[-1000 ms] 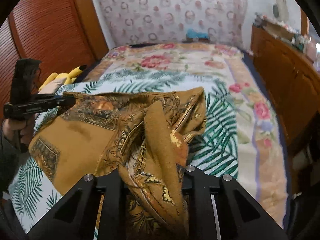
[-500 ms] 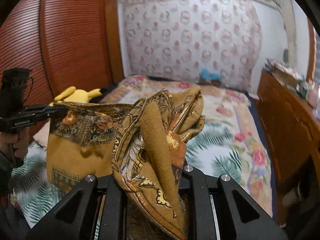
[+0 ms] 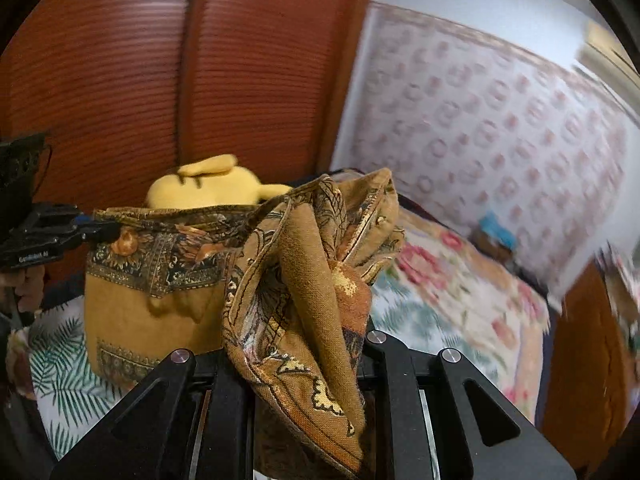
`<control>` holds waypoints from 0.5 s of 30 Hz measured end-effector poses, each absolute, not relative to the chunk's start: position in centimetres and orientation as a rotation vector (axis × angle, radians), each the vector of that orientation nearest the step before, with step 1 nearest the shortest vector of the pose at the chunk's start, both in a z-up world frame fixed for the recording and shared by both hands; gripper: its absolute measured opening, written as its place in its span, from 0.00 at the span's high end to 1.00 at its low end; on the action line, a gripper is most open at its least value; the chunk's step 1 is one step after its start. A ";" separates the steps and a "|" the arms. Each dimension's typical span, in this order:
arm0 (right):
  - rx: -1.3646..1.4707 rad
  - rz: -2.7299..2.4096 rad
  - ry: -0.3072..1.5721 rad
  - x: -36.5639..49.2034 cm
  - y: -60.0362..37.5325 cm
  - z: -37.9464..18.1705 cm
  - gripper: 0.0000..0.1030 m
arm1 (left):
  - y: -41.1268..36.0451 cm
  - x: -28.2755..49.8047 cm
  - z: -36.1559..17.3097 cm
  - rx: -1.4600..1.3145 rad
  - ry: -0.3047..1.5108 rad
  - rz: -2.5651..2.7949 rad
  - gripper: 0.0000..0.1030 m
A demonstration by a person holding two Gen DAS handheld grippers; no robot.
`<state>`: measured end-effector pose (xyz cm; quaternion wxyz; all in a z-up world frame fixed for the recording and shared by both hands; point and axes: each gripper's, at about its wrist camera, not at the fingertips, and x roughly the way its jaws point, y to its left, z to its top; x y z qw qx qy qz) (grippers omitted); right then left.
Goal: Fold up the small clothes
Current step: 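Lift the folded shirt with both tools and carry it toward the yellow plush toy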
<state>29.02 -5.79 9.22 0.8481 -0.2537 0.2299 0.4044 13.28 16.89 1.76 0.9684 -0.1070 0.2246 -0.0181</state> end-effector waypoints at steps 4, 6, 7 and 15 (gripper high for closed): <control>-0.631 0.920 0.466 29.5 -0.2 9.3 0.86 | 18.5 11.4 -0.2 -0.210 0.466 0.039 0.96; -0.690 0.952 0.448 29.6 2.6 8.7 0.86 | 19.4 10.7 -1.4 -0.235 0.480 0.049 0.96; -0.701 0.967 0.451 29.8 3.5 8.4 0.86 | 19.4 10.3 -1.6 -0.238 0.483 0.056 0.96; -0.738 1.062 0.482 31.9 10.3 4.9 0.86 | 20.3 8.7 -4.6 -0.244 0.552 0.124 0.96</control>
